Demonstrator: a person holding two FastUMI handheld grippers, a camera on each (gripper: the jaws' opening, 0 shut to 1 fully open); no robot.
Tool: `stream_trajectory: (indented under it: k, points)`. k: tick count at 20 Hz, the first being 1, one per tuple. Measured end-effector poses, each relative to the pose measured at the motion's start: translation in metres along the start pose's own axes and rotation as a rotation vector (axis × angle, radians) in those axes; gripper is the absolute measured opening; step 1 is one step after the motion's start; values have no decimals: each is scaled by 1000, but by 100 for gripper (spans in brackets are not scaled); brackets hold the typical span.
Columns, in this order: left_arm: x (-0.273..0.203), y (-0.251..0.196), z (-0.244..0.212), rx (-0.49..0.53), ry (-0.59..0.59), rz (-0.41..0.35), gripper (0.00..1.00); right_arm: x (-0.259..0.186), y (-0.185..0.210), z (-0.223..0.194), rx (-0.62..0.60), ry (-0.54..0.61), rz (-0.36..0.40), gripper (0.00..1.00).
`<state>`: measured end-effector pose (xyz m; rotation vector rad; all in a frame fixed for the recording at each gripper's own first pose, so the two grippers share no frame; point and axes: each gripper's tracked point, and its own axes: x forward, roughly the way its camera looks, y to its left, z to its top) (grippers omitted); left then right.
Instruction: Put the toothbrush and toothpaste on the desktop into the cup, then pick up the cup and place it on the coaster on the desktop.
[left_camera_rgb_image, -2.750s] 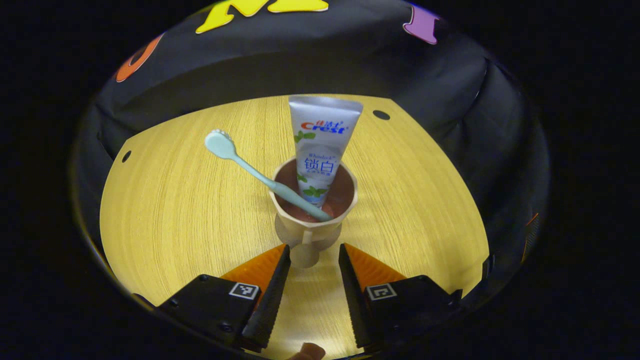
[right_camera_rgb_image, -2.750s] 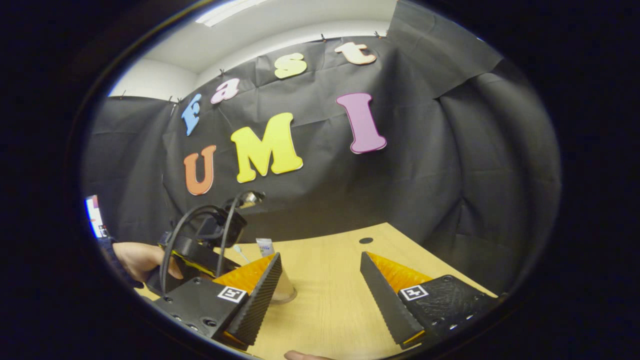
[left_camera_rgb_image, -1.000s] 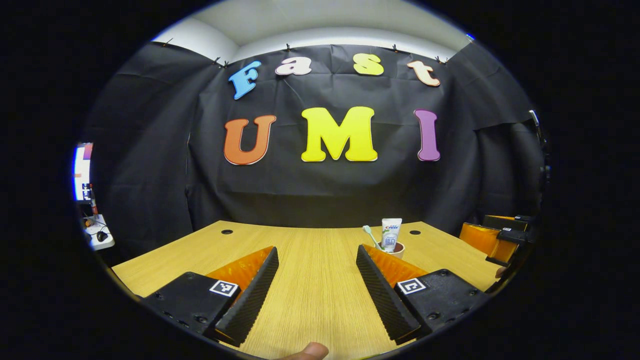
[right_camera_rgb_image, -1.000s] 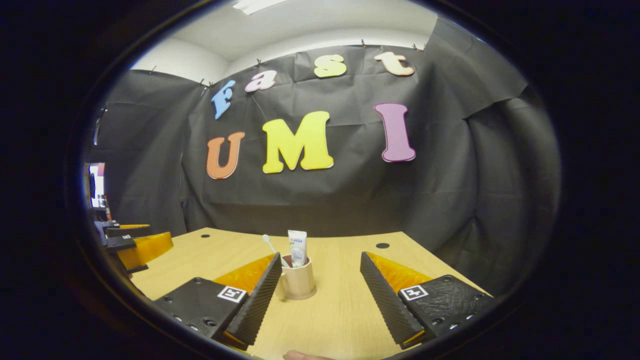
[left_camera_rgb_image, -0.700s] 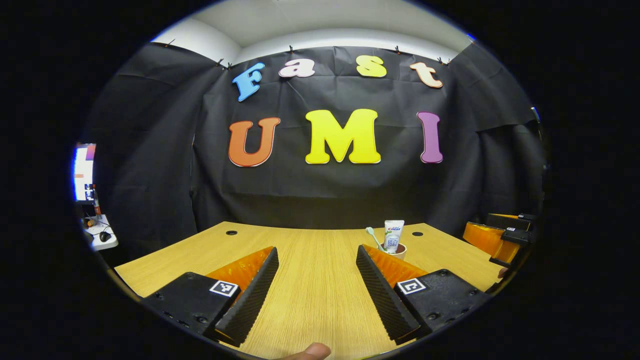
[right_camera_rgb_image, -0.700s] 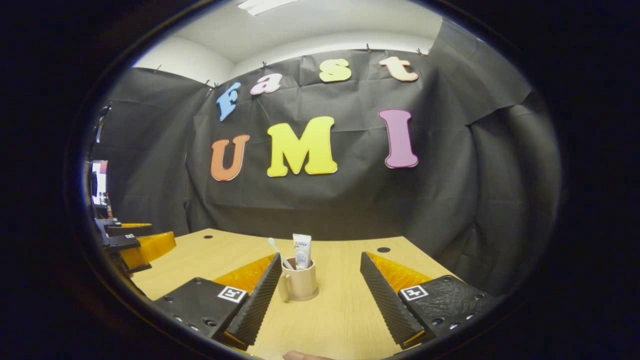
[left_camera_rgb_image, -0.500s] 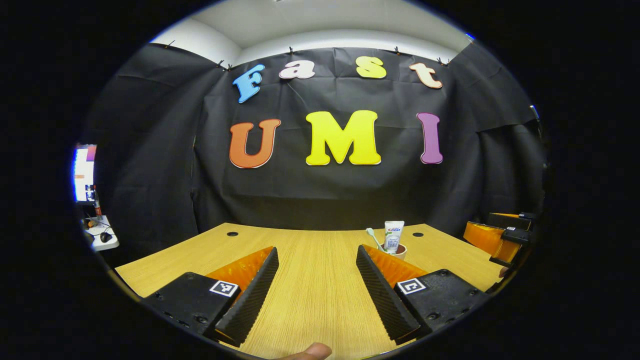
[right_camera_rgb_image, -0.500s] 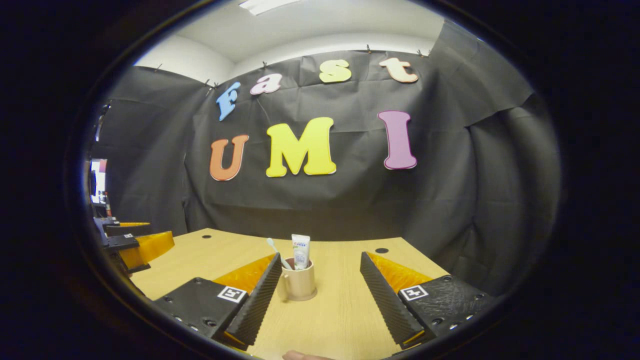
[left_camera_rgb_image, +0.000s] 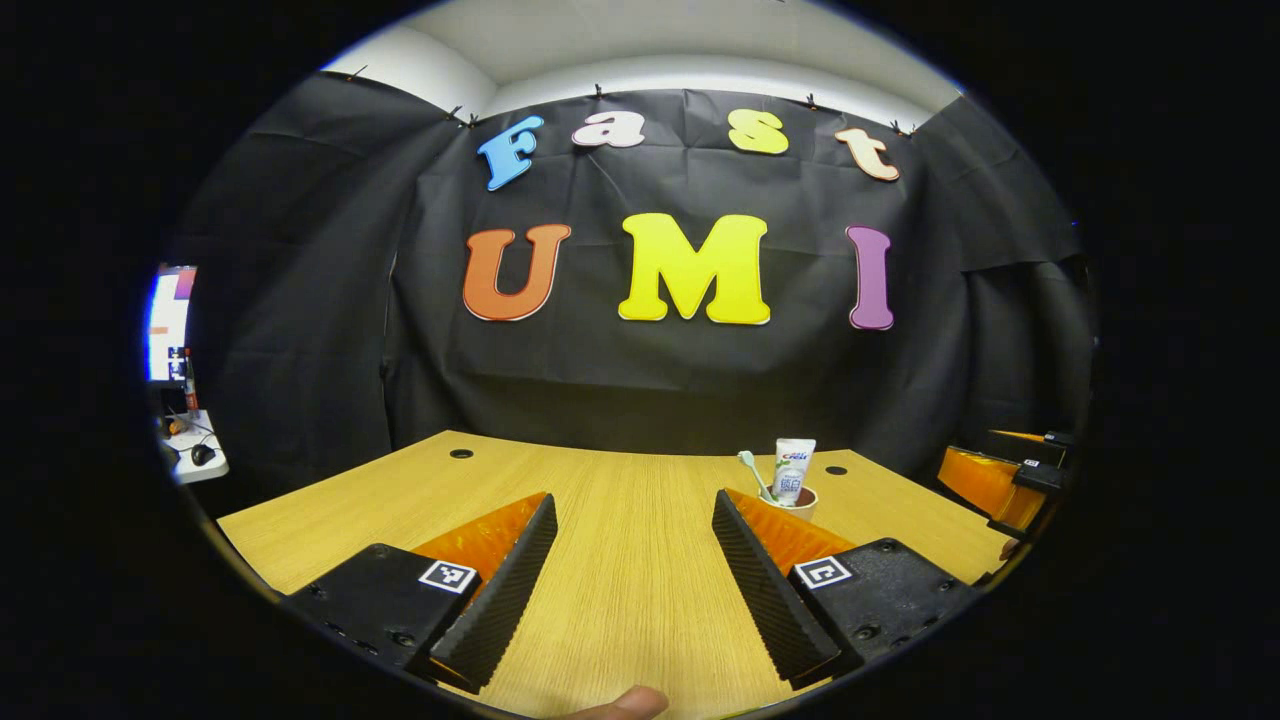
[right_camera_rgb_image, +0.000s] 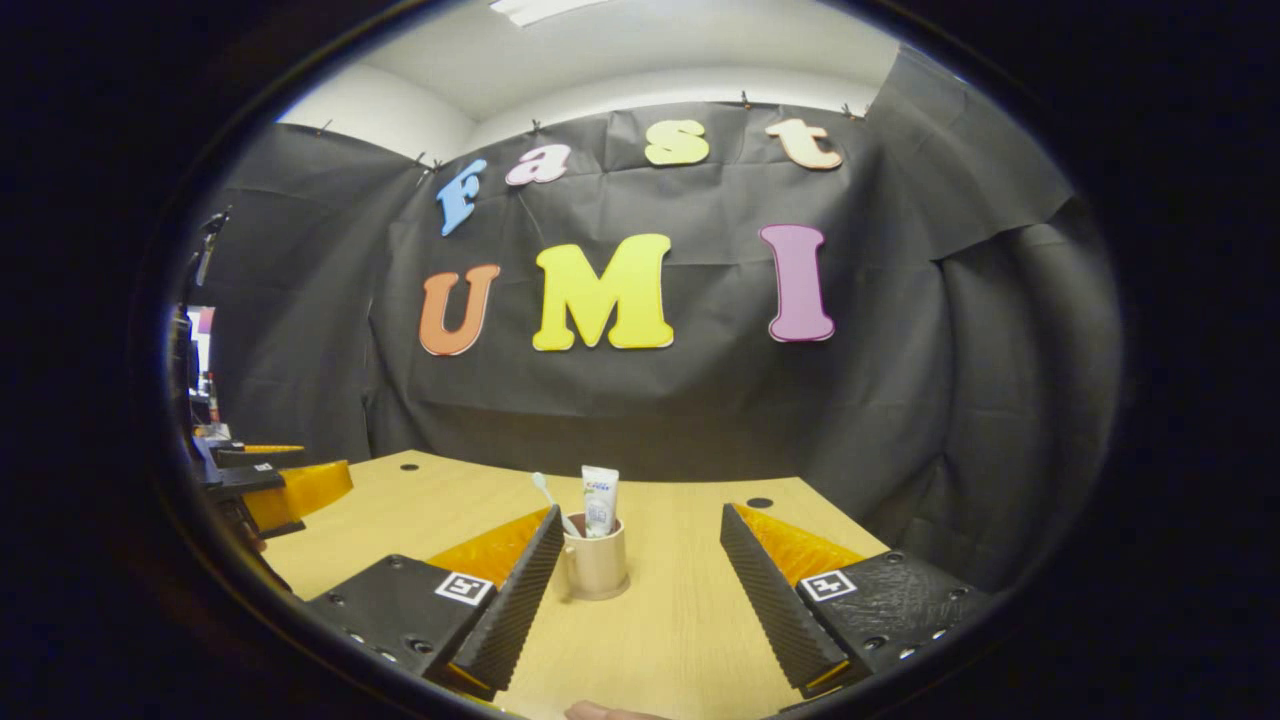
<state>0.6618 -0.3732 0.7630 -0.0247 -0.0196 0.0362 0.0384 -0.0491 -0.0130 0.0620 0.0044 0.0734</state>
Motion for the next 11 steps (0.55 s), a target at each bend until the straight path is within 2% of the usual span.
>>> stream_trajectory:
  k: [7,11]
  points:
    - [-5,-3,3,-33,-13,-6,100,-3,-6,3,42,13,-6,95]
    - [-5,-3,12,9,-46,-3,99,-7,-7,9,53,-3,-6,95]
